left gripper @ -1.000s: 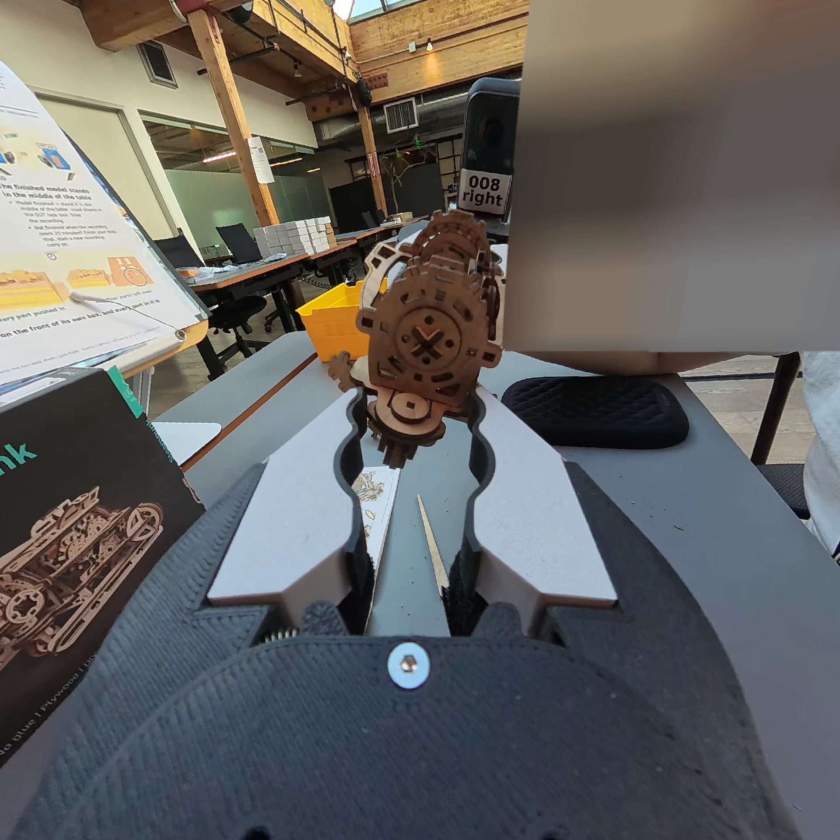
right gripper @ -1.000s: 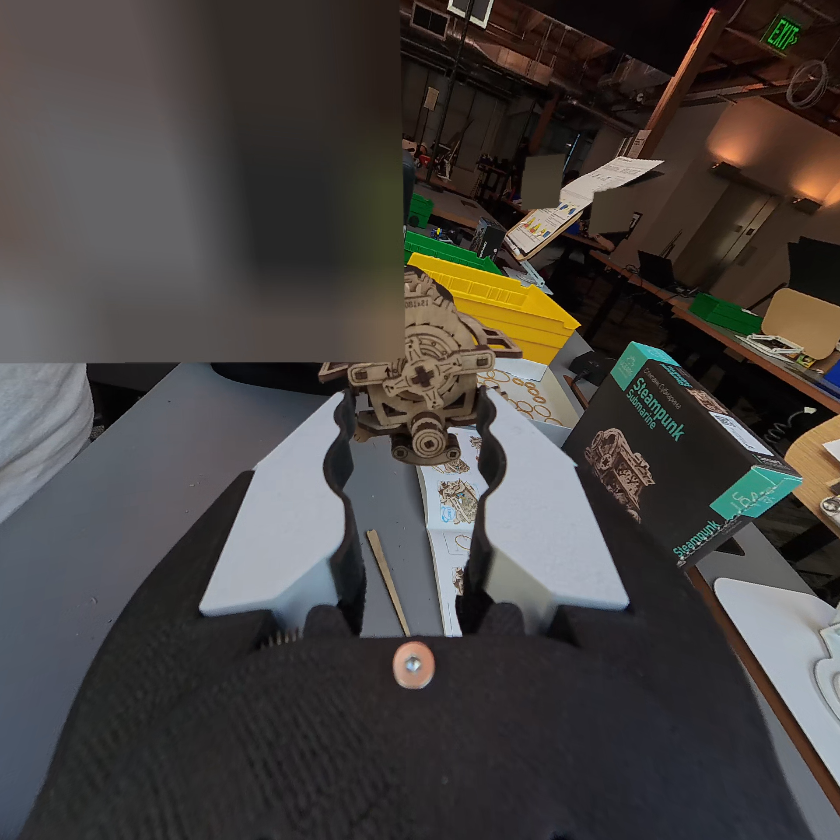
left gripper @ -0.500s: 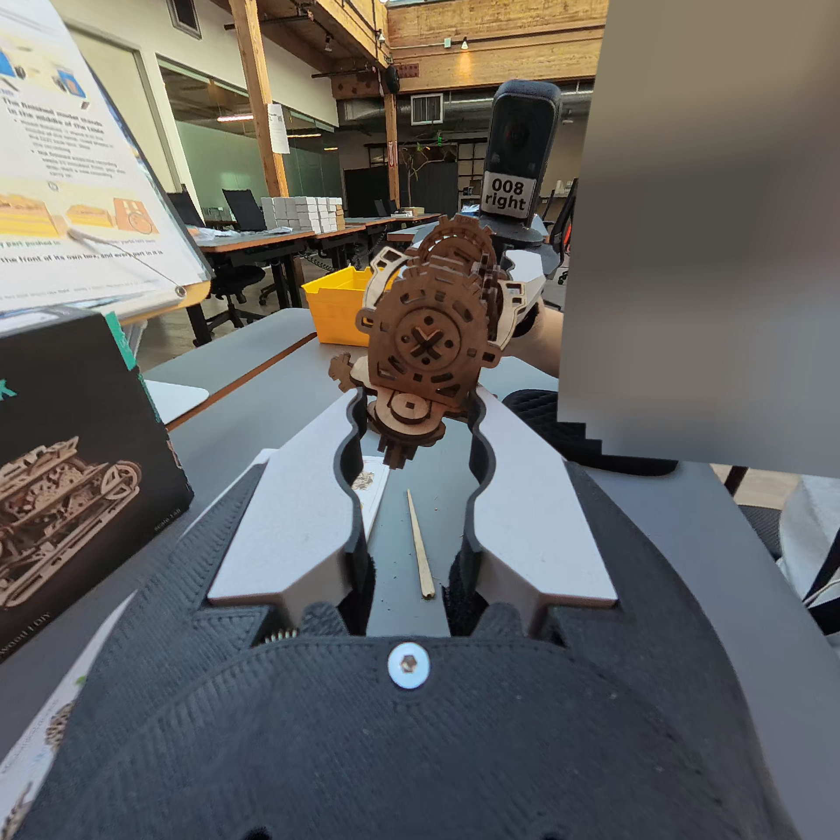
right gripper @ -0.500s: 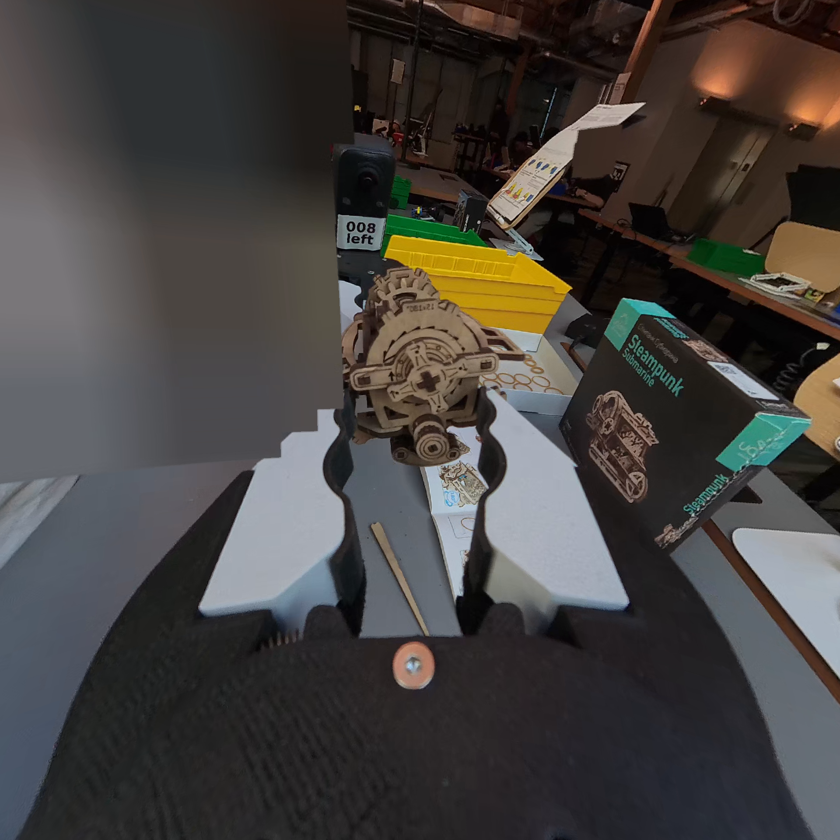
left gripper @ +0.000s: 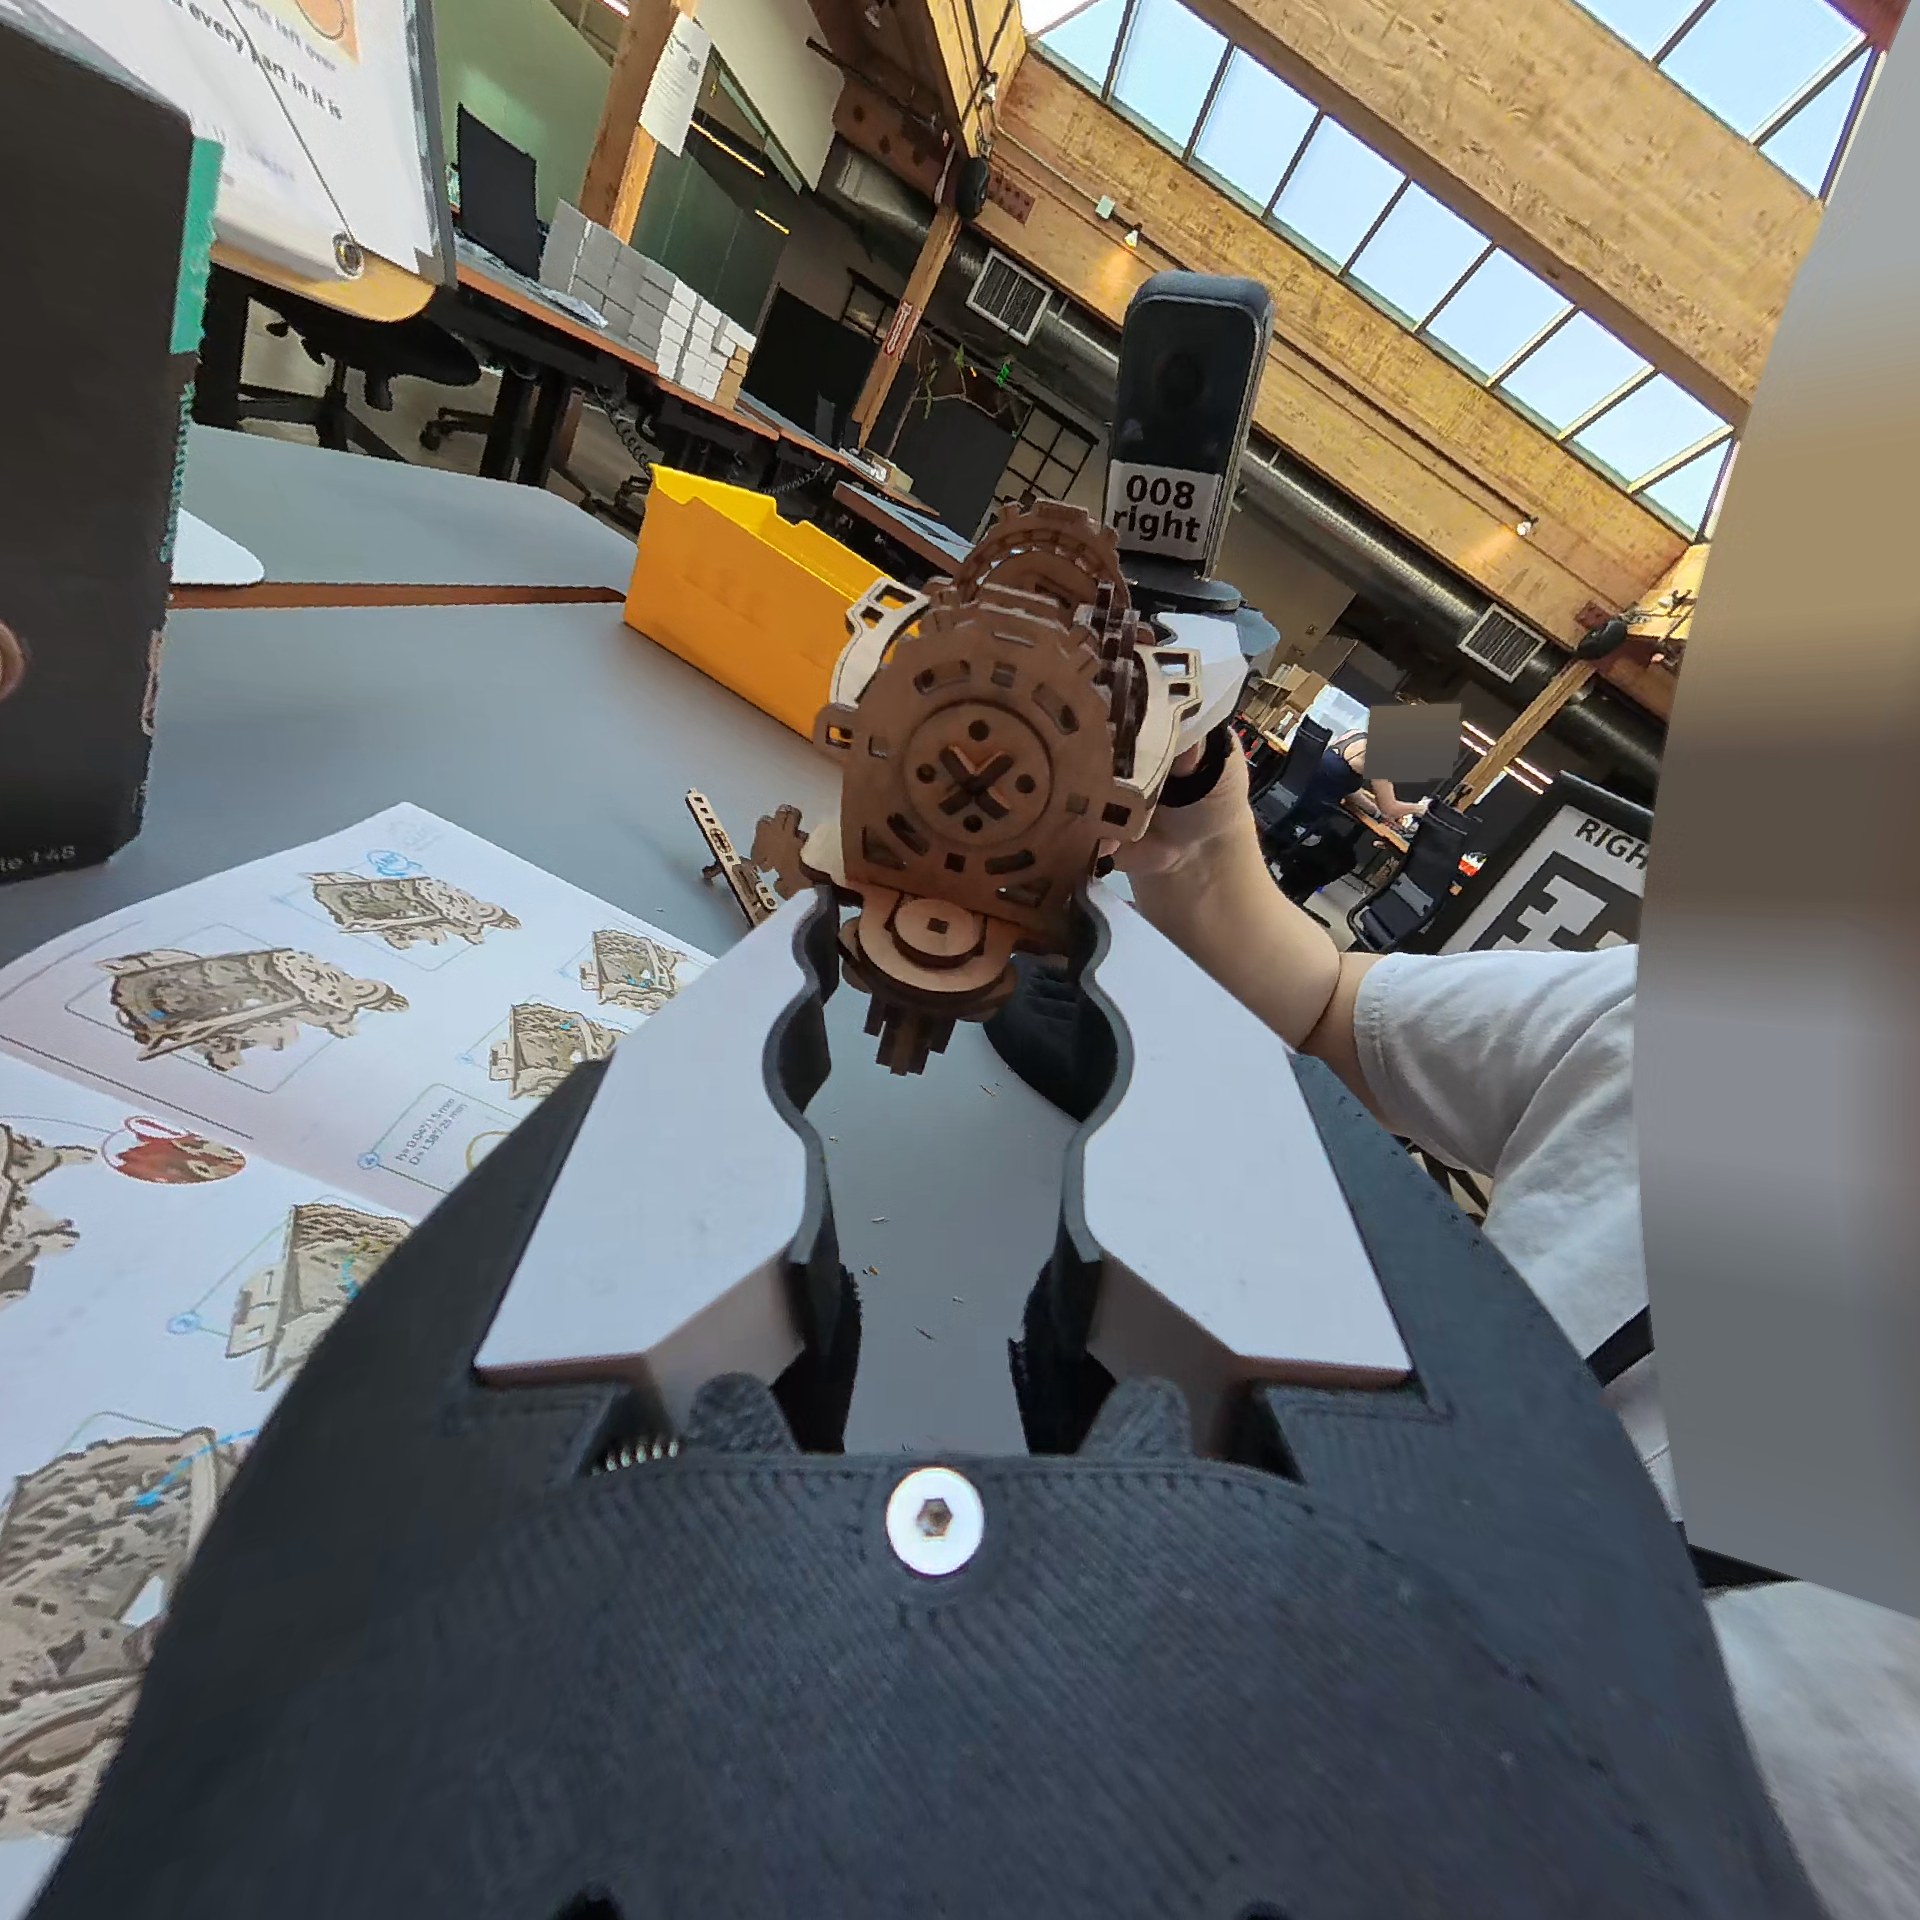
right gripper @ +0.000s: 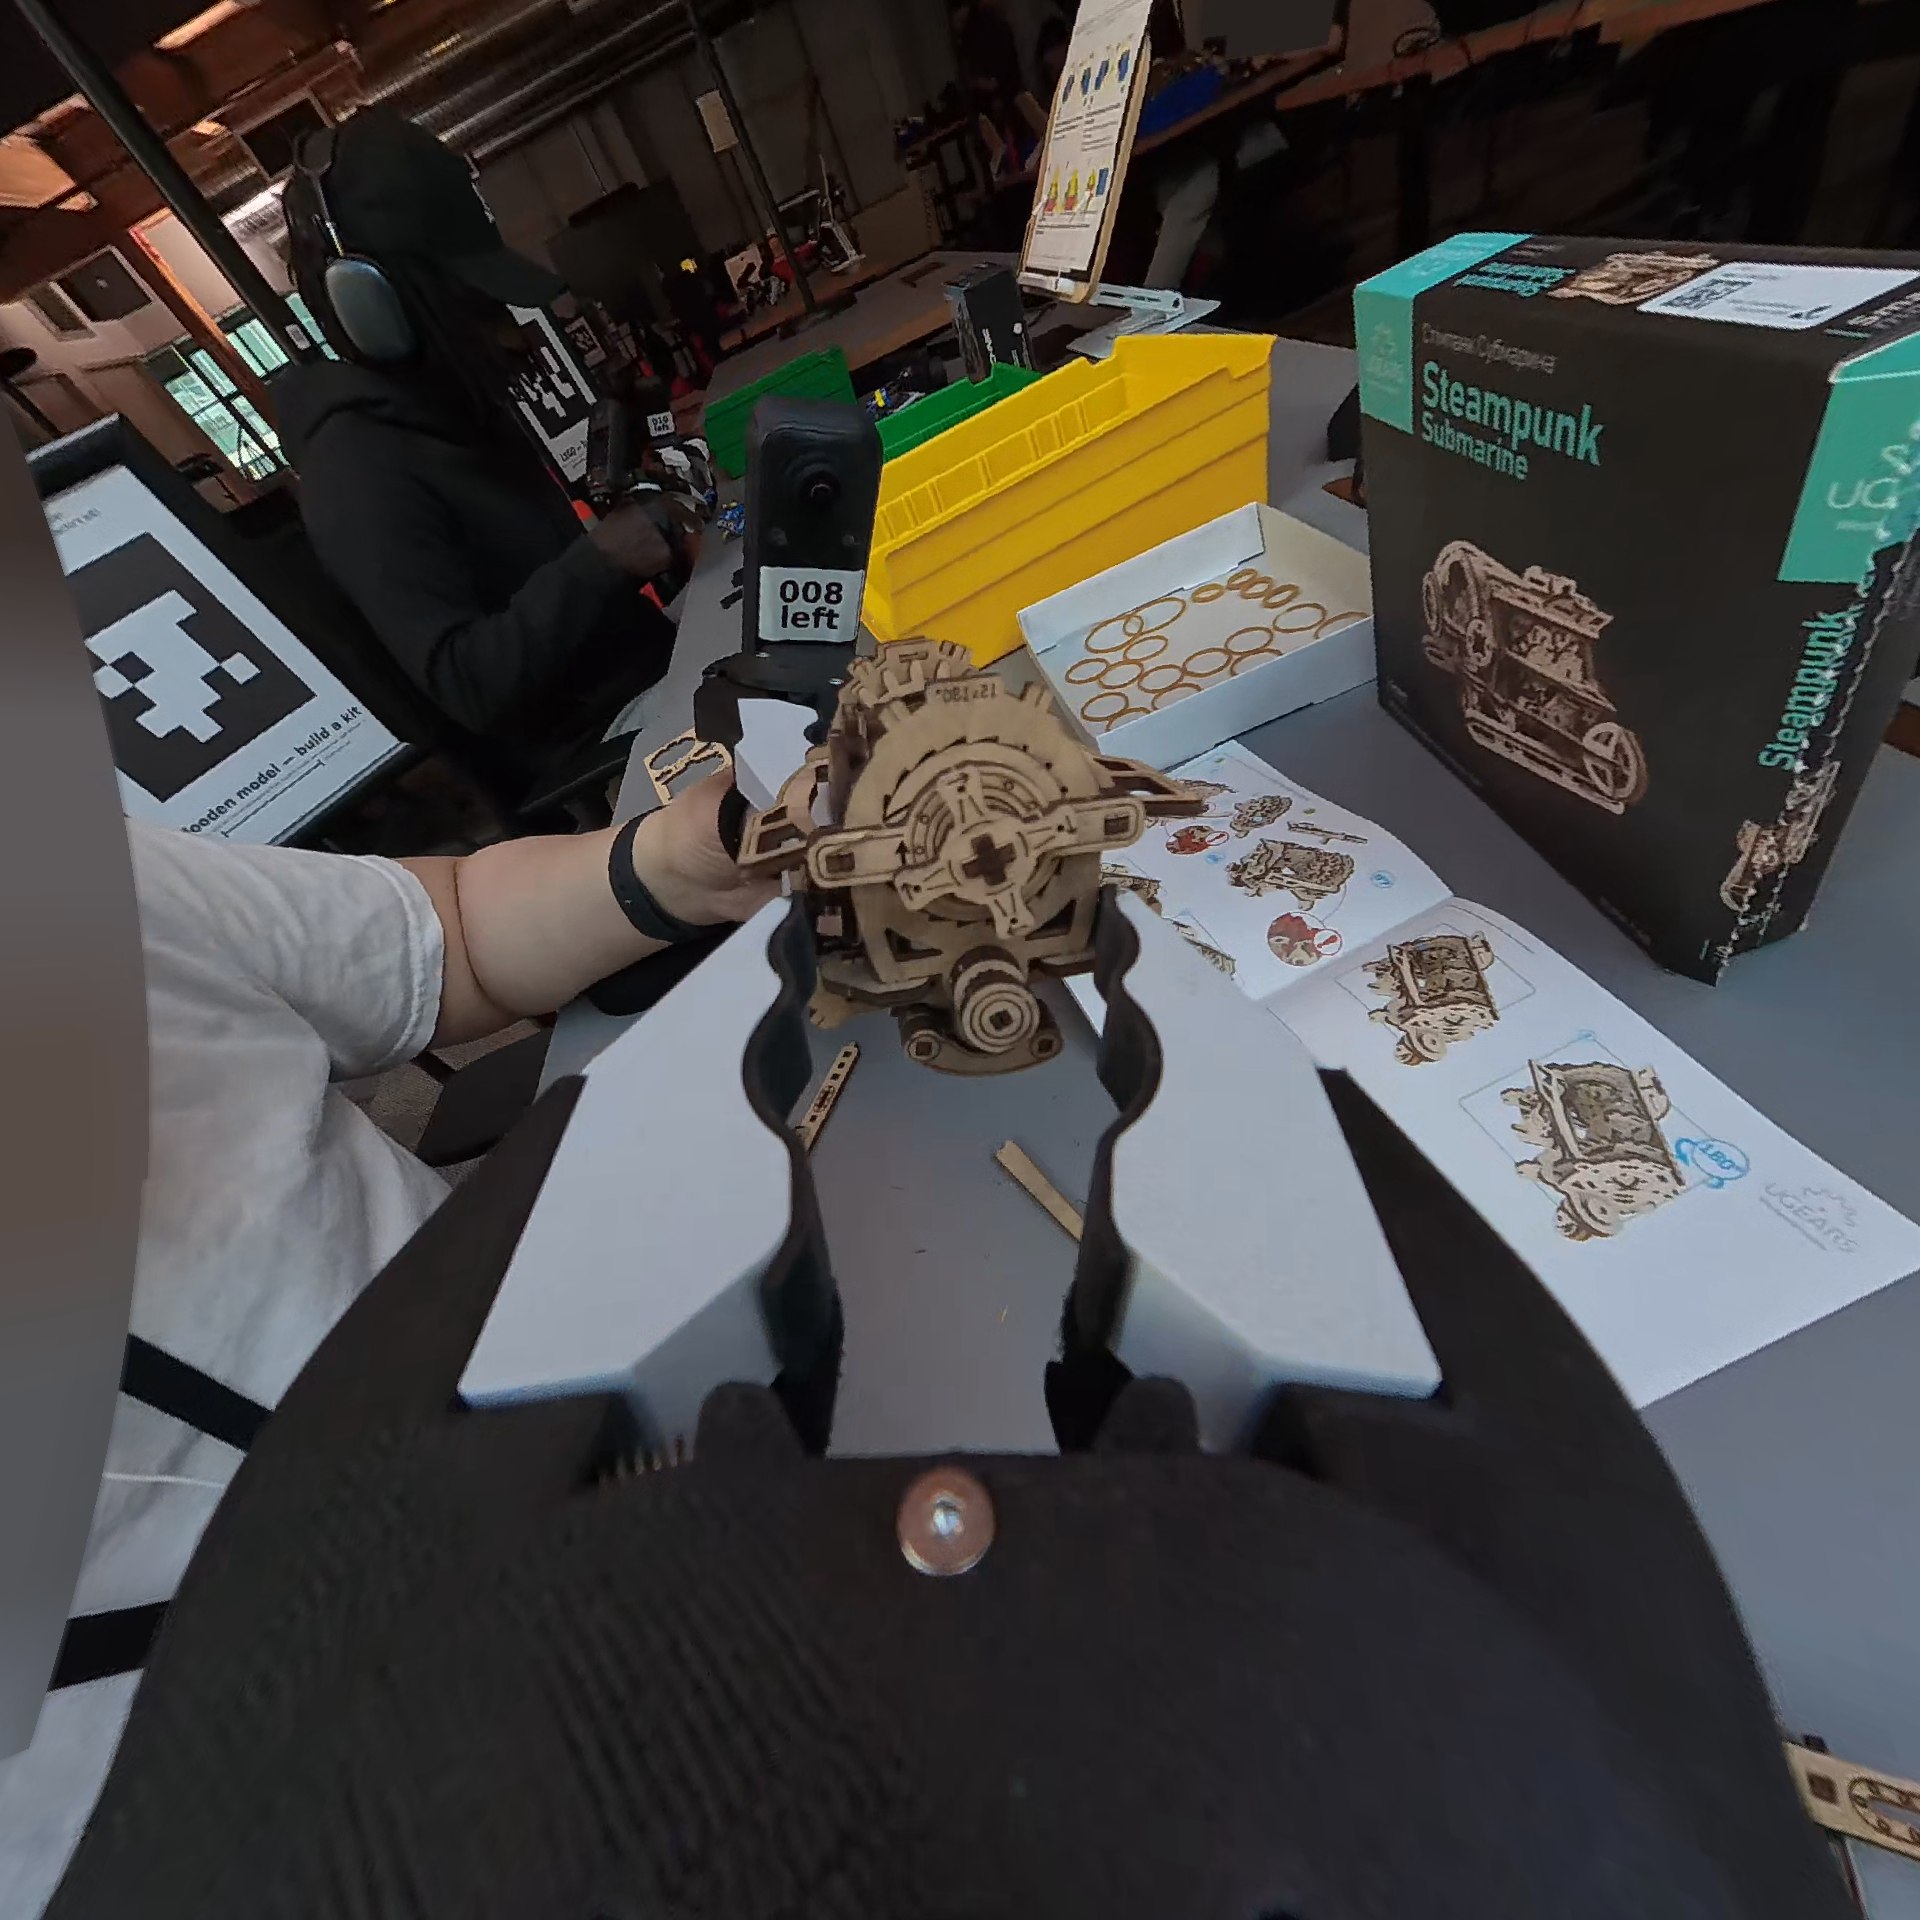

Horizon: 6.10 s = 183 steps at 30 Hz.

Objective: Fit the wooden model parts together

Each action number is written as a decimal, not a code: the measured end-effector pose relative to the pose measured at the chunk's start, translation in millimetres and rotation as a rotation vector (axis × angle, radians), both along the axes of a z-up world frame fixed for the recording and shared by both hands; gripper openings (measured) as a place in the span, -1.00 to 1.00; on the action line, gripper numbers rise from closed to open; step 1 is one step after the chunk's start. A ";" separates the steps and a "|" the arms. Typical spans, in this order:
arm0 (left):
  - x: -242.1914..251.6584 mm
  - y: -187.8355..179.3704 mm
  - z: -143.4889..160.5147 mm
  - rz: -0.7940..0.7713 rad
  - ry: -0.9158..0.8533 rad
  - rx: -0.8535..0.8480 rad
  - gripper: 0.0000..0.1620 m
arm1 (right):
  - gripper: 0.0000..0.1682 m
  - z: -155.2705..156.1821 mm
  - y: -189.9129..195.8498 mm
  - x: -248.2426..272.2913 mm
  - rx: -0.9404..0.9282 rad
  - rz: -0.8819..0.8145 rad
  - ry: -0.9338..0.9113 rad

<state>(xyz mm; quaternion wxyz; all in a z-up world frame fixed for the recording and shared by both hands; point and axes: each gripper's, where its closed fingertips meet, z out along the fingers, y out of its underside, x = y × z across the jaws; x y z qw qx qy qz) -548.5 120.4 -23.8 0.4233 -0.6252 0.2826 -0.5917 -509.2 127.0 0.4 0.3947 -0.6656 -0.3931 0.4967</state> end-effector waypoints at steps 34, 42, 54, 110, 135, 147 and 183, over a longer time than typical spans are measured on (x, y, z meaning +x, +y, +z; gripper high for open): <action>-2.2 3.7 -3.9 0.047 0.075 0.063 -0.48 | -0.37 -10.2 -2.9 0.2 0.072 0.031 -0.089; -3.4 4.2 -2.8 0.062 0.094 0.103 -0.48 | -0.37 -12.9 -4.0 0.0 0.077 0.047 -0.098; -3.3 3.6 -4.0 0.049 0.095 0.098 -0.48 | -0.37 -13.9 -3.3 -0.1 0.127 0.046 -0.115; -3.7 0.2 4.6 0.112 0.145 0.237 -0.48 | -0.37 -11.9 -6.8 1.0 0.215 0.113 -0.044; 0.8 -9.0 14.2 0.121 0.119 0.284 -0.48 | -0.37 -3.1 -12.4 5.2 0.239 0.185 0.063; -0.5 -34.5 43.0 0.157 0.099 0.647 -0.48 | -0.37 27.4 -42.3 2.8 0.645 0.149 -0.091; 0.5 -71.0 58.5 0.165 0.174 1.054 -0.48 | -0.37 48.0 -81.2 1.1 1.080 0.170 -0.054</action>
